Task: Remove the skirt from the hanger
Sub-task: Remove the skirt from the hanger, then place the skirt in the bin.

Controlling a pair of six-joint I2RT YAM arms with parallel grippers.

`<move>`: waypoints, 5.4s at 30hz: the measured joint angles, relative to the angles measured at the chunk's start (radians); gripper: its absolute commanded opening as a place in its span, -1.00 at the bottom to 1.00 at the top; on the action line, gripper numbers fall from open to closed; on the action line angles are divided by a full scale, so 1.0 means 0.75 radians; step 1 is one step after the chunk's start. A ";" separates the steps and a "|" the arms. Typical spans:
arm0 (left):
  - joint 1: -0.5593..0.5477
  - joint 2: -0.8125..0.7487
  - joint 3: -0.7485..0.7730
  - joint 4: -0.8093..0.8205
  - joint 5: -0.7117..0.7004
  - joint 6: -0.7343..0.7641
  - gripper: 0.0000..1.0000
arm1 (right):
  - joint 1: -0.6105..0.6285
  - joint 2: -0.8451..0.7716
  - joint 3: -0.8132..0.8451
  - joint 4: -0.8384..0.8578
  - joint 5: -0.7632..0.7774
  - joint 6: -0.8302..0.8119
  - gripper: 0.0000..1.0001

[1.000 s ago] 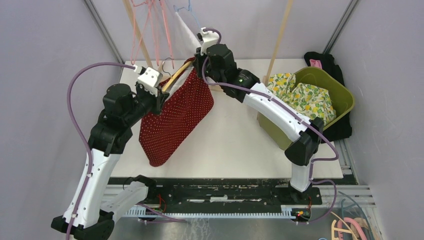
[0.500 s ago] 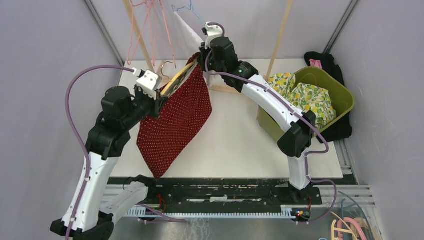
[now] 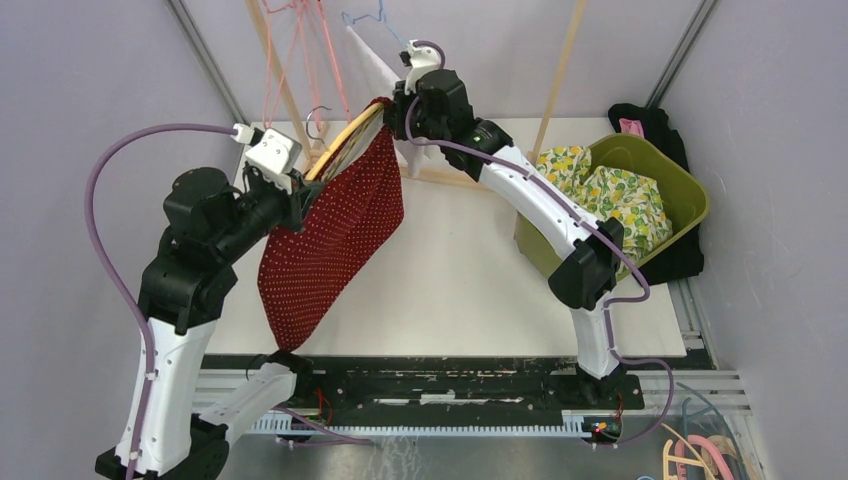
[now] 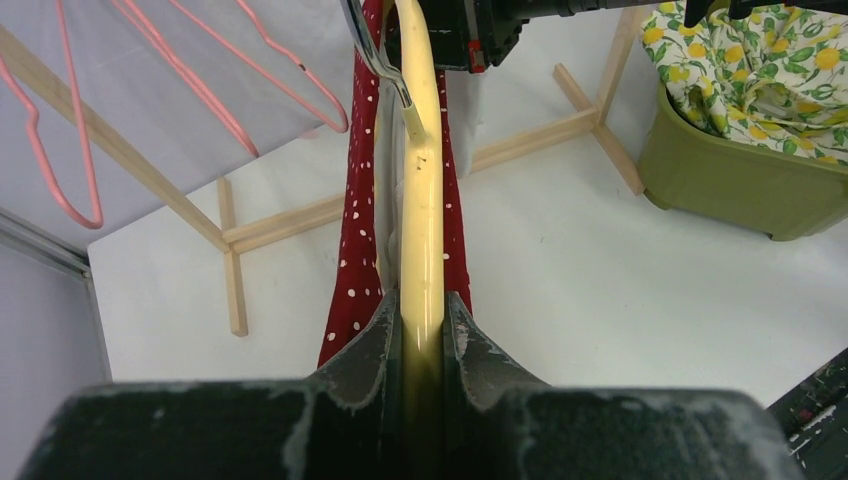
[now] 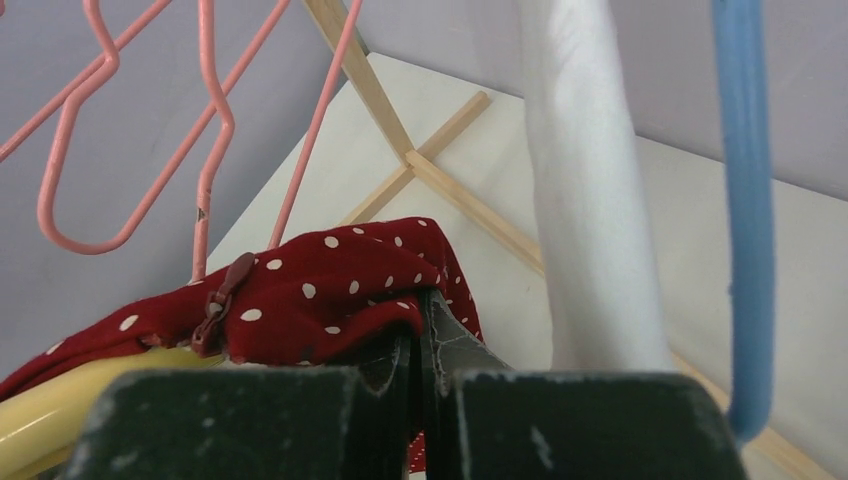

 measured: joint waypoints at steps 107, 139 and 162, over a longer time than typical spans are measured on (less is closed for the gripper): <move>-0.039 0.184 0.005 0.242 -0.206 -0.132 -0.94 | -0.498 -0.906 -0.174 0.459 0.998 -1.296 -0.99; -0.115 0.236 -0.005 0.190 -0.279 -0.077 -0.94 | -0.537 -0.943 -0.886 0.239 1.015 -0.724 -0.99; -0.115 0.325 0.091 0.186 -0.293 -0.070 -0.94 | -0.559 -0.966 -1.186 -0.179 0.994 0.043 0.20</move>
